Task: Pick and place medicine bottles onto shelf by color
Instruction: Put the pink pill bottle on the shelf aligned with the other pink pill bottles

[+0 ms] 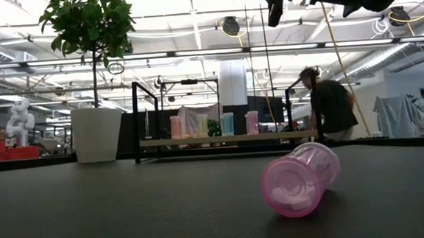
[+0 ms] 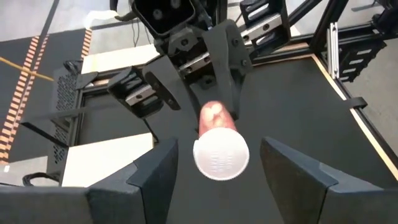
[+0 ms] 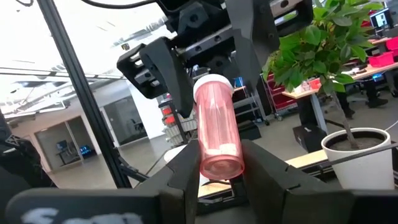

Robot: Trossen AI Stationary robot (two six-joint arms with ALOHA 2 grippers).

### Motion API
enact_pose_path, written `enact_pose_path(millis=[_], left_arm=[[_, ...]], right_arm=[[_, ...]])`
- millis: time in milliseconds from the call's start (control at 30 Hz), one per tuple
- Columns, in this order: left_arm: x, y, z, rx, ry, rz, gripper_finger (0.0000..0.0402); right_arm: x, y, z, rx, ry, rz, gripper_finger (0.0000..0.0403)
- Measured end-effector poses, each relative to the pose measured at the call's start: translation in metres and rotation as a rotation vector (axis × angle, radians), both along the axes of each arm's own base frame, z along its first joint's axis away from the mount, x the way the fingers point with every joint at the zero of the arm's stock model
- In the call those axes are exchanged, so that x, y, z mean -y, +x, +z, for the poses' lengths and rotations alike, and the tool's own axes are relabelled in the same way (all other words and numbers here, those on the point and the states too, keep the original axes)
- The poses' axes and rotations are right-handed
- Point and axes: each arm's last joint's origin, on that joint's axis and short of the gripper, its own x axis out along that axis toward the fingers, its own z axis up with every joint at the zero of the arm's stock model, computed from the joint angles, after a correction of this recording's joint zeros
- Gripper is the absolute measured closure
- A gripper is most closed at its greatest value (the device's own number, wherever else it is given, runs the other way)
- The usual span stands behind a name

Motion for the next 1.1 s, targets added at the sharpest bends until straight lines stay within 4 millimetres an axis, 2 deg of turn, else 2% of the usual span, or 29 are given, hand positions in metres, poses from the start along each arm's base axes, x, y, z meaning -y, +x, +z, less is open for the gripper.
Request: enact_pose_path(millis=[200, 467, 567, 767, 933, 1100], left_arm=[[0.000, 0.000, 0.000, -0.002, -0.001, 0.001, 0.0182], [-0.003, -0.001, 0.000, -0.005, -0.010, 0.014, 0.0264], [-0.003, -0.001, 0.000, -0.005, -0.012, 0.016, 0.0283], [-0.003, -0.001, -0.001, -0.012, -0.011, 0.015, 0.0271], [-0.008, -0.006, -0.006, -0.079, 0.022, 0.044, 0.0265], [-0.025, -0.017, -0.013, -0.194, 0.107, 0.123, 0.0280]], right_arm=[[0.000, 0.000, 0.000, 0.000, 0.000, 0.000, 0.0307], [0.000, 0.000, 0.000, -0.001, 0.007, 0.002, 0.0307], [0.000, 0.000, 0.000, -0.001, 0.007, 0.001, 0.0307], [0.000, 0.001, -0.002, -0.021, 0.009, 0.000, 0.0303], [0.006, 0.002, -0.015, -0.161, 0.038, -0.048, 0.0271], [0.011, 0.001, -0.029, -0.295, 0.072, -0.168, 0.0220]])
